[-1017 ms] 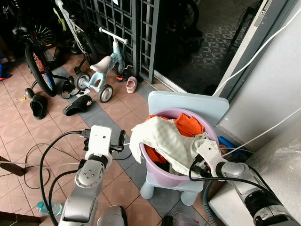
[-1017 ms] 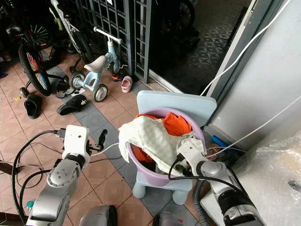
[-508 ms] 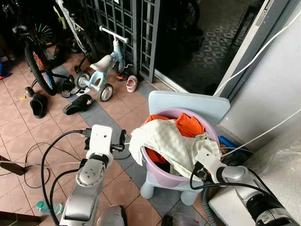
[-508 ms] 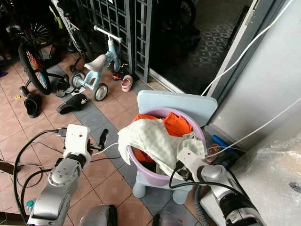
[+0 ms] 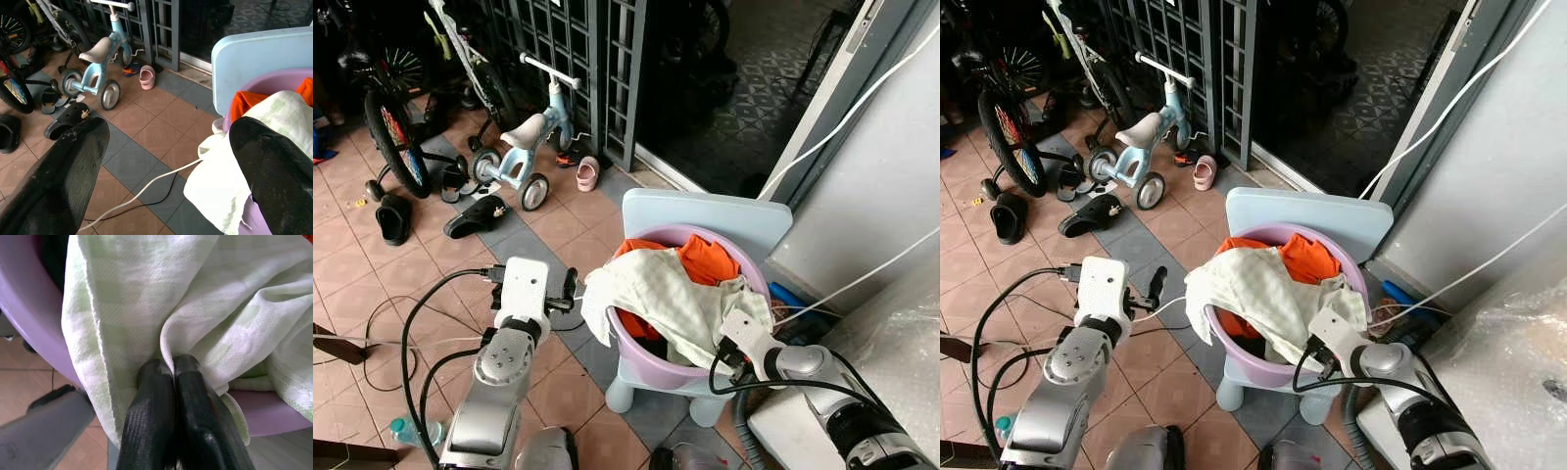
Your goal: Clothes washing
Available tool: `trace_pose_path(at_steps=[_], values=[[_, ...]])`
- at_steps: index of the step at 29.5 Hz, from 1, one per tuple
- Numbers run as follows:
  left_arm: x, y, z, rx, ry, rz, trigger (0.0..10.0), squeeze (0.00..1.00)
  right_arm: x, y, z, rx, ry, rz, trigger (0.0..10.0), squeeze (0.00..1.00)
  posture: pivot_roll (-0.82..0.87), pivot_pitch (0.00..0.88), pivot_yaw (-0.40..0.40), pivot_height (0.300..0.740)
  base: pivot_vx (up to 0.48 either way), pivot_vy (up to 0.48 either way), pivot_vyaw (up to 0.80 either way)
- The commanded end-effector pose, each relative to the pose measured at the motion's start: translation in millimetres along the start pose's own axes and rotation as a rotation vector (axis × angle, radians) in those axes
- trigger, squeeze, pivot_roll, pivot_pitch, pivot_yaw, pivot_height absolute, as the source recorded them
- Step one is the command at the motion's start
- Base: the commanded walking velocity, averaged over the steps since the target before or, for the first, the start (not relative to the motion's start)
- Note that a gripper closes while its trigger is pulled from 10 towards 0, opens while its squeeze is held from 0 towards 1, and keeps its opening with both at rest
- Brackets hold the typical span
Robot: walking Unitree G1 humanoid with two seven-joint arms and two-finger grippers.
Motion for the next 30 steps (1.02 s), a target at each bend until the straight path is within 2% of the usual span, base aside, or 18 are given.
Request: trace_pose_path(at_steps=[1,2,3,6,11,12,14,16,17,18,21,23,24,25,26,30], values=[[-1.6,0.5,1.1,0.000,0.009,-0.005,10.0,0.00,1.4,7.3,-1.4,-0.044,-0.004,-0.042,0.0,0.00,0.00,0.062,-0.033,0.740,0.000,0.000,0.00],[-2.5,0.8,1.0,0.000,0.010,-0.006,10.0,0.00,1.4,13.2,-1.6,-0.066,-0.010,-0.074,0.0,0.00,0.00,0.055,-0.025,0.740,0.000,0.000,0.00],[-4.1,1.8,0.7,0.004,0.008,-0.009,10.0,0.00,2.5,27.1,-2.5,-0.109,-0.033,-0.151,0.0,0.00,0.00,0.047,-0.017,0.740,0.000,0.000,0.00],[-6.7,2.9,-0.3,0.011,-0.006,-0.010,10.0,0.00,6.8,47.1,-5.2,-0.158,-0.084,-0.266,0.0,0.00,-0.01,0.036,-0.001,0.740,0.000,0.000,0.00],[-10.1,2.5,-5.7,-0.023,-0.081,-0.013,10.0,0.00,24.5,77.7,-3.8,-0.220,-0.210,-0.454,0.0,0.00,-0.04,0.017,0.030,0.740,0.000,0.000,0.00],[-10.1,3.4,-6.0,-0.036,-0.086,-0.022,10.0,0.00,27.5,80.3,-2.5,-0.222,-0.226,-0.473,0.0,0.00,-0.04,0.014,0.036,0.740,0.000,0.000,0.00],[-8.1,11.0,-7.3,-0.134,-0.104,-0.092,10.0,0.00,36.1,86.4,0.9,-0.244,-0.255,-0.522,0.0,0.00,-0.04,0.009,0.038,0.740,0.000,0.000,0.00],[-5.3,16.3,-9.7,-0.189,-0.128,-0.145,10.0,0.00,43.4,91.1,0.7,-0.272,-0.297,-0.563,0.0,0.00,-0.04,0.005,0.041,0.740,0.000,0.000,0.00],[-2.1,20.4,-9.3,-0.214,-0.128,-0.189,10.0,0.00,50.4,98.2,0.5,-0.319,-0.342,-0.620,0.0,0.00,-0.03,0.000,0.043,0.740,0.000,0.000,0.00],[-2.1,20.4,-9.3,-0.214,-0.128,-0.189,10.0,0.00,50.4,98.2,0.5,-0.319,-0.342,-0.620,0.0,0.00,-0.03,0.000,0.043,0.740,0.000,0.000,0.00],[-0.3,22.2,-6.5,-0.195,-0.119,-0.203,10.0,0.00,58.4,109.0,-0.8,-0.469,-0.429,-0.701,0.0,0.00,-0.03,0.000,0.038,0.740,0.000,0.000,0.00],[-0.6,21.5,-5.3,-0.189,-0.112,-0.198,10.0,0.00,59.0,110.6,-0.2,-0.485,-0.443,-0.708,0.0,0.00,-0.03,0.000,0.038,0.740,0.000,0.000,0.00],[-1.2,21.4,-4.5,-0.189,-0.105,-0.200,10.0,0.00,59.8,111.5,0.2,-0.498,-0.466,-0.708,4.7,0.00,-0.03,0.000,0.035,0.740,0.000,0.000,0.00],[-1.6,21.5,-3.9,-0.189,-0.100,-0.203,10.0,0.00,60.5,112.0,0.4,-0.508,-0.482,-0.707,4.7,0.00,-0.03,0.000,0.035,0.740,0.000,0.000,0.00],[-3.4,20.8,-2.9,-0.160,-0.089,-0.199,10.0,0.00,61.1,113.8,1.2,-0.526,-0.517,-0.707,10.0,0.00,-0.03,0.000,0.036,0.740,0.000,0.000,0.00],[-6.3,20.6,-5.3,-0.158,-0.090,-0.206,10.0,0.00,61.9,115.5,4.5,-0.516,-0.531,-0.697,10.0,0.00,-0.04,0.000,0.038,0.740,0.000,0.000,0.00]])
Point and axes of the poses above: a point about 5 cm out from each wrist's last joint towards the gripper, its own x axis pointing back from the gripper into the wrist, its own y axis along the axis of the wrist's last joint, z = x × y, the point moved 4 cm from there along -x, pointing out of the wrist towards the gripper, and after that the axes turned 7 degrees about x, right-handed, at the moved point
